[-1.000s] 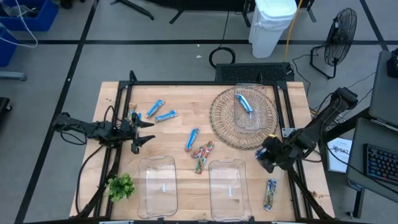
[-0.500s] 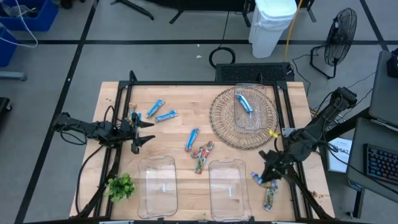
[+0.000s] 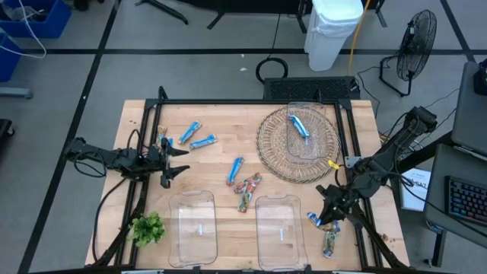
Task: Pick and place Granola Bars by type
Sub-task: Put the left blue granola bar into the top transparent bin
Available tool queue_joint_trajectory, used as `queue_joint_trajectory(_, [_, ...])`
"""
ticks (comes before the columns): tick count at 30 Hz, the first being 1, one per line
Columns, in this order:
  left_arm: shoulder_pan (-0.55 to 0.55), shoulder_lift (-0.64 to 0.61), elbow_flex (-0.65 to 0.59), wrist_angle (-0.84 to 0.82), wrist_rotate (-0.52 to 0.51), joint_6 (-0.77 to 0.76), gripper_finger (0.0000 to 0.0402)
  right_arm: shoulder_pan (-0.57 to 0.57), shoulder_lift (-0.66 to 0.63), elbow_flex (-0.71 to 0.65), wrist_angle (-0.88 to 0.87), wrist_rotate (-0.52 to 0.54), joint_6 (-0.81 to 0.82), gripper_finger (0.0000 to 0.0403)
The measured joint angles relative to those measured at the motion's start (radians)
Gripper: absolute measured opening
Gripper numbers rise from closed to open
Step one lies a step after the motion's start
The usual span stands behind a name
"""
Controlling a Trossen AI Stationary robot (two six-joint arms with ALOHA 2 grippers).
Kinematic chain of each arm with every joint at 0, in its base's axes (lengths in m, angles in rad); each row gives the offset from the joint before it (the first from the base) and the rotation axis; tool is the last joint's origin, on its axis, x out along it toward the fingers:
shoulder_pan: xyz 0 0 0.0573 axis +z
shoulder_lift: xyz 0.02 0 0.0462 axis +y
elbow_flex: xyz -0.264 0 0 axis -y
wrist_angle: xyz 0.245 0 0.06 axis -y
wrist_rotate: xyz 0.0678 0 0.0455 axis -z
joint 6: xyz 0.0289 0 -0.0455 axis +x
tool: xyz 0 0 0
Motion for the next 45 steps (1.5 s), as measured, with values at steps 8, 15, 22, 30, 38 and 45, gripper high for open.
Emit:
queue_joint_trajectory(8, [0.000, 0.000, 0.000, 0.000, 0.000, 0.000, 0.0267, 0.000, 0.000, 0.000, 0.000, 0.004, -0.013, 0.0004])
queue_joint_trajectory(15, [0.000, 0.000, 0.000, 0.000, 0.000, 0.000, 0.0267, 0.000, 0.000, 0.000, 0.000, 0.287, -0.213, 0.0004])
queue_joint_trajectory(22, [0.000, 0.000, 0.000, 0.000, 0.000, 0.000, 0.0267, 0.000, 0.000, 0.000, 0.009, 0.750, -0.456, 0.0004])
queue_joint_trajectory(30, [0.000, 0.000, 0.000, 0.000, 0.000, 0.000, 0.0267, -0.007, 0.000, -0.001, 0.080, 1.122, -0.735, 0.0004])
queue_joint_trajectory(38, [0.000, 0.000, 0.000, 0.000, 0.000, 0.000, 0.0267, -0.070, 0.000, -0.010, 0.088, 1.056, -0.716, 0.0004])
queue_joint_trajectory(45, [0.000, 0.000, 0.000, 0.000, 0.000, 0.000, 0.0267, -0.272, 0.008, -0.183, 0.517, 0.680, -0.800, 0.0004])
